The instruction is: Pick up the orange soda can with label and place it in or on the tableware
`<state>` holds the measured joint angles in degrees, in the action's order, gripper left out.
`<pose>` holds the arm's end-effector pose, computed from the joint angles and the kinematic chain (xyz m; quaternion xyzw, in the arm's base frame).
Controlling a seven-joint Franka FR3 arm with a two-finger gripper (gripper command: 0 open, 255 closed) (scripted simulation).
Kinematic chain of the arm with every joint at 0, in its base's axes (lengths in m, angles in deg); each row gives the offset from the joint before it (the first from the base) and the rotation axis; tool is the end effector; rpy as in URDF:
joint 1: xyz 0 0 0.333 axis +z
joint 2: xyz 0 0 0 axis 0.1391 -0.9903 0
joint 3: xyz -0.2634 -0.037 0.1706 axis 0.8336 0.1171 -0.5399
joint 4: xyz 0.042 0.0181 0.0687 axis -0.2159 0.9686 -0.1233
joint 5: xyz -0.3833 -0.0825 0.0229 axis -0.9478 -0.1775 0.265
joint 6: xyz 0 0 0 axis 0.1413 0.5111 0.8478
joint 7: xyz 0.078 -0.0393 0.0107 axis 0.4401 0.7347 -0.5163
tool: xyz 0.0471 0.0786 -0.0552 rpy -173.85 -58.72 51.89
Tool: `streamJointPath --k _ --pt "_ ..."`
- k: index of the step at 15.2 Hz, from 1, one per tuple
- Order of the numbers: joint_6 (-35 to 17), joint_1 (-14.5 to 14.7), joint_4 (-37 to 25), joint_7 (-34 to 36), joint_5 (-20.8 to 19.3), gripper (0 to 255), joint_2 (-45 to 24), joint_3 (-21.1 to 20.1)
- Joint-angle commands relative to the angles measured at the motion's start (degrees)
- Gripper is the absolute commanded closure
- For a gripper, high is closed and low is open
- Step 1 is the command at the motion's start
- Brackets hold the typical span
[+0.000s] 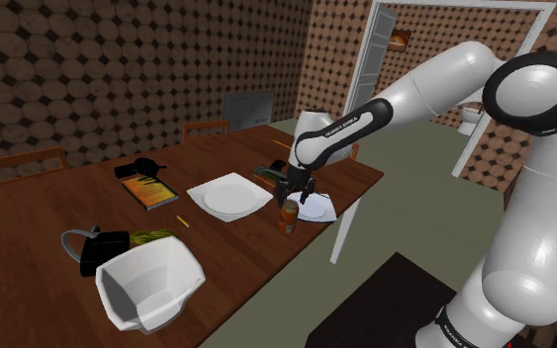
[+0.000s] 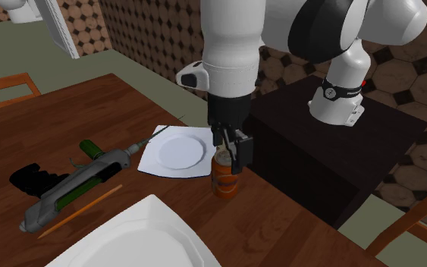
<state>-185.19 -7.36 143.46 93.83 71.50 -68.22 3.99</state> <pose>0.5520 0.0489 0.2994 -0.9936 0.1100 -0.0089 0.0246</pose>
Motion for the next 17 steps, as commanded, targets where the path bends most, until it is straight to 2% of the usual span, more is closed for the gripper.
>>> streamJointPath --k 1,5,12,13,17 --pt "-1.3 0.0 0.1 0.0 0.0 0 -1.2 0.0" --pt "-3.8 0.1 0.4 0.1 -0.1 0 -3.3 0.0" --pt "-3.8 0.1 0.4 0.1 -0.1 0 -3.3 0.0" --pt "-3.8 0.1 0.4 0.1 -0.1 255 -3.3 0.0" --pt "-3.8 0.1 0.4 0.1 -0.1 255 -3.3 0.0"
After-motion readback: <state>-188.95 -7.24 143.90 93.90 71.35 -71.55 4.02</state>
